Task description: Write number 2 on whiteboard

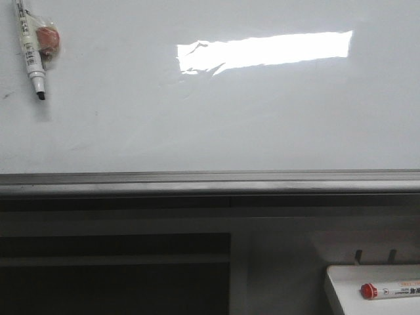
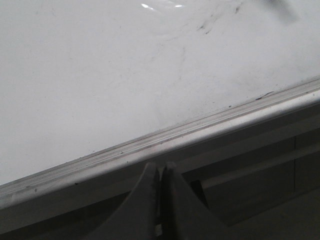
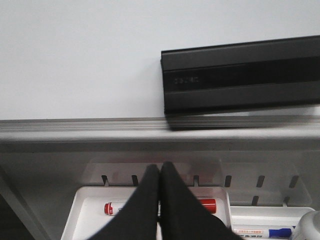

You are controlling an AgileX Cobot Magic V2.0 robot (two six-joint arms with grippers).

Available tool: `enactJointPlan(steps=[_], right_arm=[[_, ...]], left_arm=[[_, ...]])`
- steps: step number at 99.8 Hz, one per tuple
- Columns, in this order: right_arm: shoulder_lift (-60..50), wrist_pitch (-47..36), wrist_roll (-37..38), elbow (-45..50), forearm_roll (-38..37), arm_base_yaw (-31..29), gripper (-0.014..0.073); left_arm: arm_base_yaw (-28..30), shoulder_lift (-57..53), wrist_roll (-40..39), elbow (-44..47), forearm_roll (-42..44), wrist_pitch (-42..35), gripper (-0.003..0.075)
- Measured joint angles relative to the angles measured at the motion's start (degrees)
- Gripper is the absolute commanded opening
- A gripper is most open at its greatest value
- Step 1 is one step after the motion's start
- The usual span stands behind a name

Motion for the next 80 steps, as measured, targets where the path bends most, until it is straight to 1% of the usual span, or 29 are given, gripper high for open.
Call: enactJointPlan(steps=[48, 55, 62, 66, 80], right_arm=[[0.00, 0.00, 0.00, 0.00, 0.00, 0.00, -0.0051], [0.00, -1.01, 0.00, 0.00, 0.00, 0.00, -0.0051], [0.00, -3.53, 0.00, 0.00, 0.62, 0.00, -0.0051], [0.00, -6.30, 0.00, 0.00, 1.67, 0.00, -0.0051], [0.00, -16.41, 0.00, 0.00, 9.49, 0.00, -0.0051]], left_arm=[[0.00, 0.00, 0.00, 0.00, 0.61, 0.00, -0.0020], [0.00, 0.00, 0.00, 0.00, 0.73, 0.00, -0.0020], [0.00, 0.00, 0.00, 0.00, 0.73, 0.00, -0.0020], [0.00, 0.00, 0.00, 0.00, 0.73, 0.00, -0.0020], [0.00, 0.00, 0.00, 0.00, 0.73, 0.00, -0.0020]])
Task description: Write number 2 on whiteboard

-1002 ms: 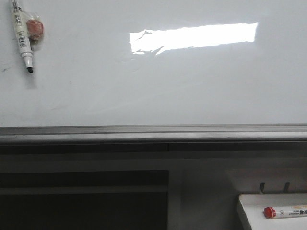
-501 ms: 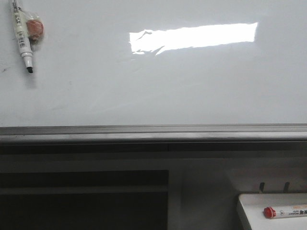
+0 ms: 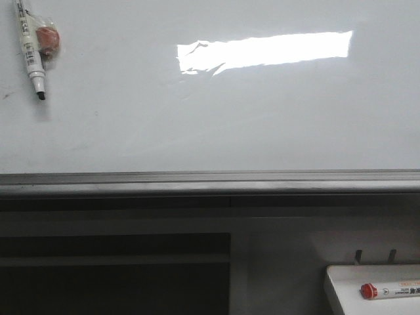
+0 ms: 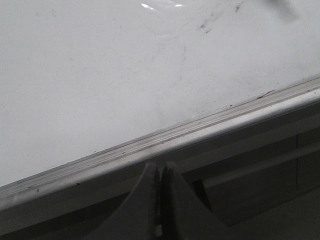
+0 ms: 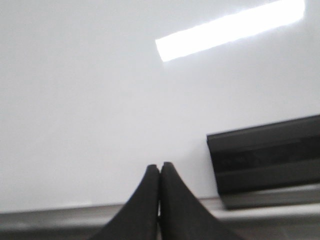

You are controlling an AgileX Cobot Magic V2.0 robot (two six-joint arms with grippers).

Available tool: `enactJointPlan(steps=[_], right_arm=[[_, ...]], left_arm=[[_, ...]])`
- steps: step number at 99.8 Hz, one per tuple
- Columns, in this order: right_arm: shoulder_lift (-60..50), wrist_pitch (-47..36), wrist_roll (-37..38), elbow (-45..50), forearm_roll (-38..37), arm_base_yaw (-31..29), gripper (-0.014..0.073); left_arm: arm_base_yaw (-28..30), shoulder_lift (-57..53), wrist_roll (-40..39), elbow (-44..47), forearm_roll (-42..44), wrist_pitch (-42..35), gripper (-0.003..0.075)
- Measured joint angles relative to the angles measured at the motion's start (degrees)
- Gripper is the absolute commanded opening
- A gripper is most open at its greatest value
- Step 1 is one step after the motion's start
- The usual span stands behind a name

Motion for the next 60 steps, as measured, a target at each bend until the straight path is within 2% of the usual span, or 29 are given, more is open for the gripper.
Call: enactJointPlan(steps=[17, 26, 38, 52, 60], right_arm=[[0.00, -3.64, 0.00, 0.00, 6.52, 0.00, -0.0051], [0.00, -3.91, 0.00, 0.00, 9.55, 0.00, -0.0051], [0.00, -4.45, 0.00, 0.00, 13.18, 0.00, -0.0051], [0.00, -4.69, 0.14, 0.00, 15.22, 0.00, -0.0051], [0.00, -4.82, 1.35, 0.00, 15.56, 0.00, -0.0051]], left_arm=[[0.00, 0.00, 0.00, 0.04, -0.89, -0.64, -0.0020], [0.00, 0.00, 0.00, 0.04, -7.84, -4.03, -0.0020], [0.00, 0.00, 0.00, 0.04, -28.28, -11.75, -0.0020], [0.00, 0.00, -0.12, 0.04, -62.07, -19.82, -0.0020], [0.00, 0.00, -0.23, 0.04, -77.65, -22.38, -0.0020]])
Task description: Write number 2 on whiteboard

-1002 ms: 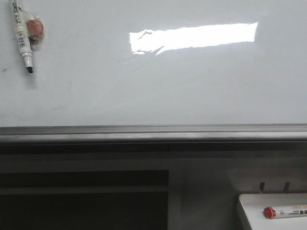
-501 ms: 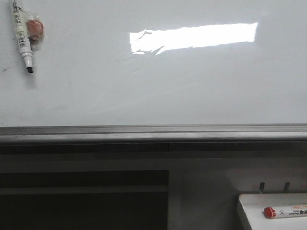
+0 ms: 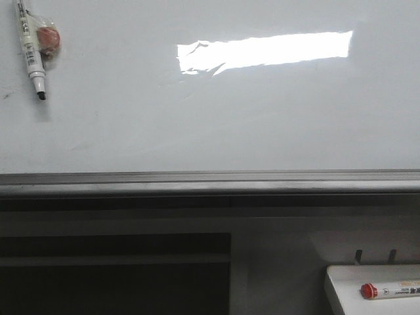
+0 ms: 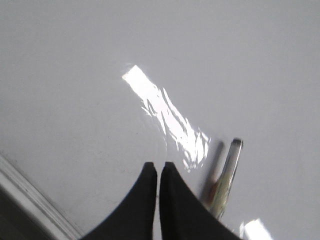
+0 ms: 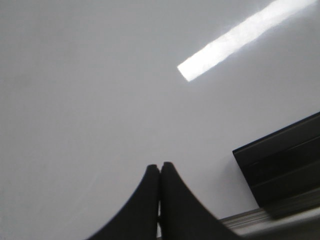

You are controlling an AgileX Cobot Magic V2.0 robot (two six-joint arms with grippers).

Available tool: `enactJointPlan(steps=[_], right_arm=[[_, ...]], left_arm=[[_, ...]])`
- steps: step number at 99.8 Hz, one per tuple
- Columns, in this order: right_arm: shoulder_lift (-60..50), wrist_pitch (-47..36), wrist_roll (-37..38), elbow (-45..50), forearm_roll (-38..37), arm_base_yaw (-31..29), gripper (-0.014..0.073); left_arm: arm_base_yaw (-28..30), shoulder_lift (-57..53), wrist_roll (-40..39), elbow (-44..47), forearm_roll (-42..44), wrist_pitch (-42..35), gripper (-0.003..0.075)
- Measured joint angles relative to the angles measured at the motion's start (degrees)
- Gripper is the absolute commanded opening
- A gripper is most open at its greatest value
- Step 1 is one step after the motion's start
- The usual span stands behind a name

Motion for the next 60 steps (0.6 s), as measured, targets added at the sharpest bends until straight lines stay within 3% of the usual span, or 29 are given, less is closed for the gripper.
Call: enactJointPlan(steps=[9, 17, 27, 41, 51, 60], right_arm=[[0.00, 0.27, 1.07, 0.00, 0.27, 0.00, -0.0051], [0.00, 3.58, 1.41, -2.25, 0.27, 0.00, -0.0047], [0.00, 10.63, 0.79, -8.41, 0.13, 0.00, -0.0002], [2.15, 21.47, -5.26, -18.52, -0.24, 0.00, 0.0171], [6.04, 28.39, -8.28, -24.13, -0.43, 0.00, 0.0283], [9.59, 32.63, -9.18, -27.69, -0.56, 0.00, 0.0298]], left_arm=[[0.00, 0.00, -0.12, -0.04, -7.87, -1.23, -0.0020], [0.00, 0.00, -0.12, -0.64, -6.33, 0.22, -0.0020], [0.00, 0.31, 0.13, -4.80, 4.08, 6.99, -0.0020], [0.00, 8.95, 0.24, -16.29, 22.89, 18.09, -0.0006], [0.00, 20.32, 0.48, -25.64, 34.33, 27.81, 0.0114], [0.00, 29.78, 0.57, -33.35, 39.84, 35.47, 0.0265]])
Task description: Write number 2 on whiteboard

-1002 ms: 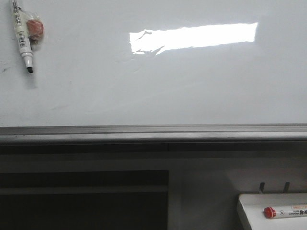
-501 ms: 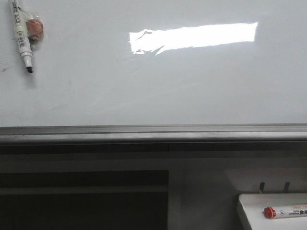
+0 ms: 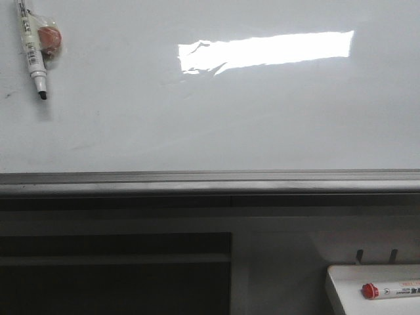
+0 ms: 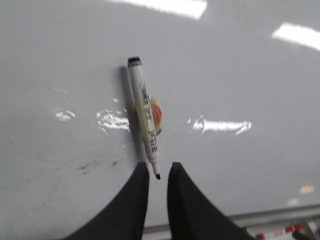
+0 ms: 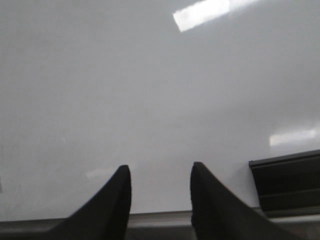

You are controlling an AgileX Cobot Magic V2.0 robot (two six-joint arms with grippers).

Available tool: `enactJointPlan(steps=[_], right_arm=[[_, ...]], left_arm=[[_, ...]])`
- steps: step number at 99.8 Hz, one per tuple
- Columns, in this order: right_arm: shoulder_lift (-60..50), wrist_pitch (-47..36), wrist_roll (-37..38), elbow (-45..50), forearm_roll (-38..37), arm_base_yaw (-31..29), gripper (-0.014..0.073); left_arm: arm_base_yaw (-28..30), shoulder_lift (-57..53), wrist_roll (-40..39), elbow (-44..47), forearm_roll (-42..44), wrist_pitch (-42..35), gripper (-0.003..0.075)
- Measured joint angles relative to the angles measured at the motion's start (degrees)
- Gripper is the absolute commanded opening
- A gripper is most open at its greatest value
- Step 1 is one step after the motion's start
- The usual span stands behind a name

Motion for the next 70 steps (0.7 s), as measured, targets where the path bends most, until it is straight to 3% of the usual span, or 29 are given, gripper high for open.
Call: enactJointPlan(steps=[5, 12, 31, 70], right_arm=[[1.53, 1.20, -0.22, -1.17, 0.00, 0.00, 0.0297], [2.84, 2.02, -0.25, -1.95, 0.00, 0.00, 0.0297], [3.36, 2.69, -0.35, -2.05, -0.12, 0.00, 0.0297], [3.39, 2.77, -0.35, -2.05, -0.12, 0.00, 0.0297]], left_arm=[[0.00, 5.73, 0.00, -3.30, 1.06, 2.81, 0.0353], [0.00, 12.07, 0.00, -7.06, 1.29, 5.65, 0.0412], [-1.71, 24.18, 0.94, -13.27, 2.35, 7.12, 0.0384], [-8.70, 36.56, 1.17, -14.56, -0.94, -2.99, 0.0384]])
